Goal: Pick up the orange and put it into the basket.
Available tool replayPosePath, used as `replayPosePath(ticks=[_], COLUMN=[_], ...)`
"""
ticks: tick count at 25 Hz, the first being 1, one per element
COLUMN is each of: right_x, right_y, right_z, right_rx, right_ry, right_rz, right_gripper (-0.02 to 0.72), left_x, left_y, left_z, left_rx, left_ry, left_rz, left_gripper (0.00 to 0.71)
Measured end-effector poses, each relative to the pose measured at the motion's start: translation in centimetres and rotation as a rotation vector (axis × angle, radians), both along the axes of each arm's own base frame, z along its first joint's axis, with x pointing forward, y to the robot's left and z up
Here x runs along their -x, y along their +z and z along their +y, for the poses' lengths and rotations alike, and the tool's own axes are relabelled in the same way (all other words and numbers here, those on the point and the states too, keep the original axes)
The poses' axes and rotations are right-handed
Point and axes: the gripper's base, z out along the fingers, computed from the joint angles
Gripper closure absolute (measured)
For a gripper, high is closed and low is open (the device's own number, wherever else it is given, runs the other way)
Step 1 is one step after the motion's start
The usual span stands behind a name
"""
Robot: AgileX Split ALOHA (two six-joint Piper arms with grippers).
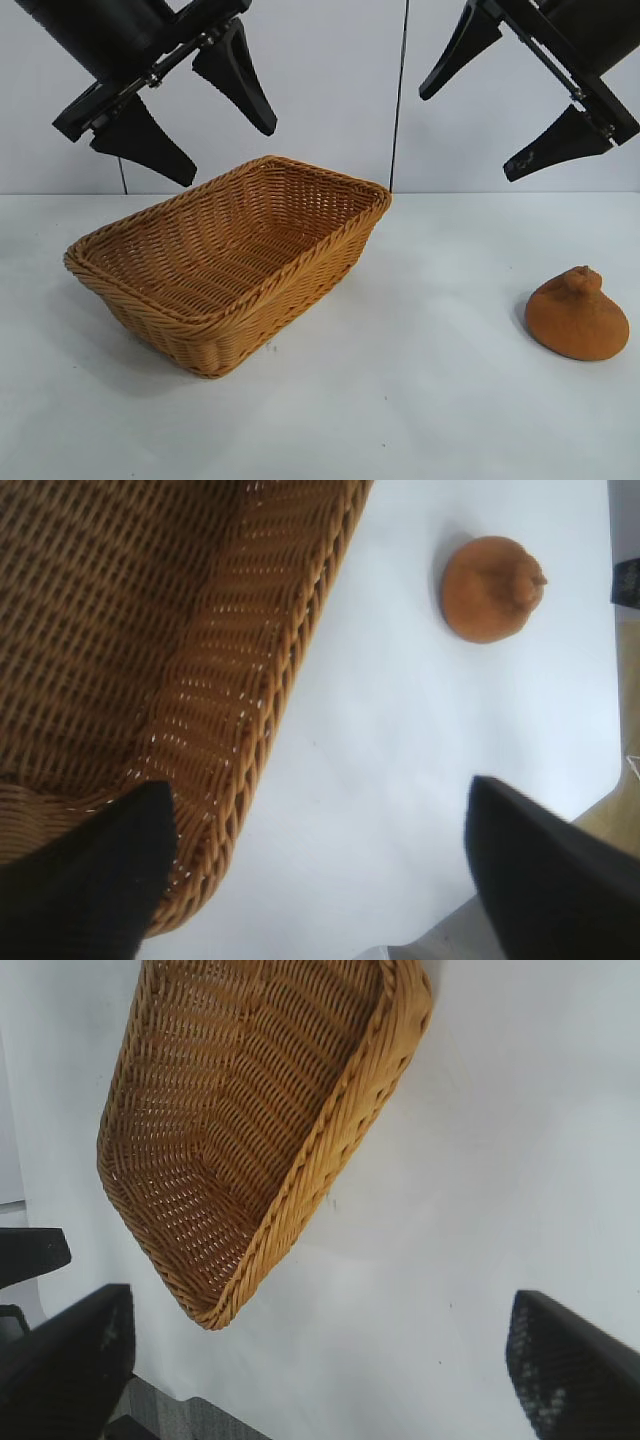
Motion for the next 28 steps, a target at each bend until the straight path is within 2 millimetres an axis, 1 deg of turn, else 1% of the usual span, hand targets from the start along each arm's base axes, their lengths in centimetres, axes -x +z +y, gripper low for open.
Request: replayPosePath(ticks=[28], right_x=[0.00], right_y=[0.00], right_z=[0.00], right_rx=[-0.001], right_ry=[0.000], right_rz=[0.000], right_gripper=[0.010], left_x=[-0.17], left_y=[0.04], left_z=[0.02], left_rx=[0.001], left_ry=[0.011], left_rz=[-0.015], left_gripper=[0.142])
